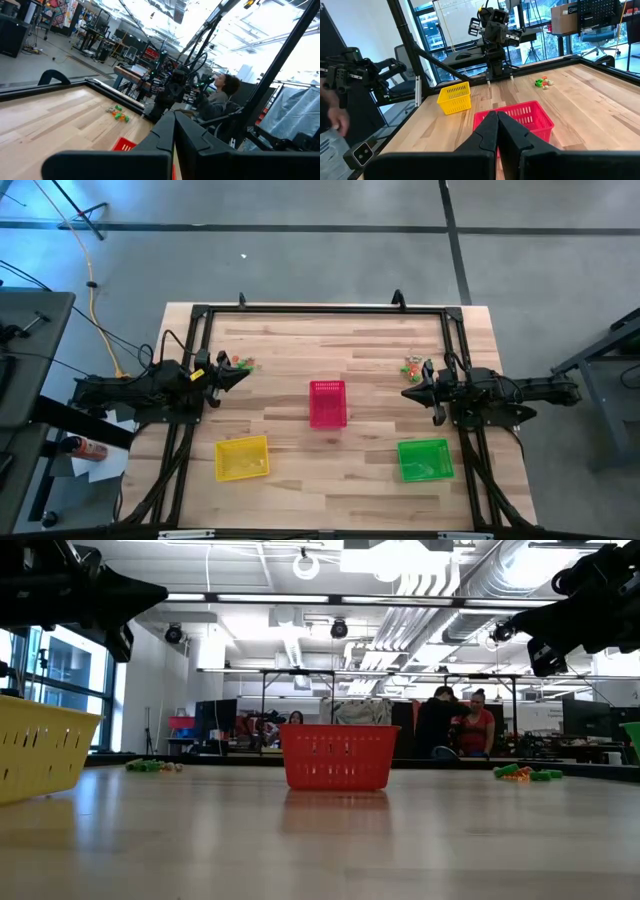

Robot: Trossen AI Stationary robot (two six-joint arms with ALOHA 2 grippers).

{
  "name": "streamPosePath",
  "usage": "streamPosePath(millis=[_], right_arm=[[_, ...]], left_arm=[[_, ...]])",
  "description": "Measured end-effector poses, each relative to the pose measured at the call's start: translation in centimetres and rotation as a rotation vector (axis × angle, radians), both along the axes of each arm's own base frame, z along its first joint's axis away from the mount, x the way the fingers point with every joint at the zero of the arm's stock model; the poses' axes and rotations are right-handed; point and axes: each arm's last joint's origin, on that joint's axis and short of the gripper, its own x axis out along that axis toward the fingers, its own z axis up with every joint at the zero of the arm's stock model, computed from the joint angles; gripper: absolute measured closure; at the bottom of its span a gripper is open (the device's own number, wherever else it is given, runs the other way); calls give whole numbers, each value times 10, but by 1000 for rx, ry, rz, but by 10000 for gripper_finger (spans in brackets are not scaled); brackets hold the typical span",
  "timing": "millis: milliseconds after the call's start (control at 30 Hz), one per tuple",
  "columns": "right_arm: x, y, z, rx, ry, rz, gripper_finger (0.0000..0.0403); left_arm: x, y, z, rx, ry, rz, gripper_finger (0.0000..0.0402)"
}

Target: Sort Halloween decoration

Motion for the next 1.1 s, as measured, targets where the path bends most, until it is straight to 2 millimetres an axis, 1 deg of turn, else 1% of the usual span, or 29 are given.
streamPosePath(millis=[1033, 1100], right_arm=[[0, 0, 0, 0, 0, 0, 402], [0, 0, 0, -29, -2, -2, 402]], left_arm=[[0, 0, 0, 0, 0, 0, 402], [0, 0, 0, 0, 0, 0, 401]])
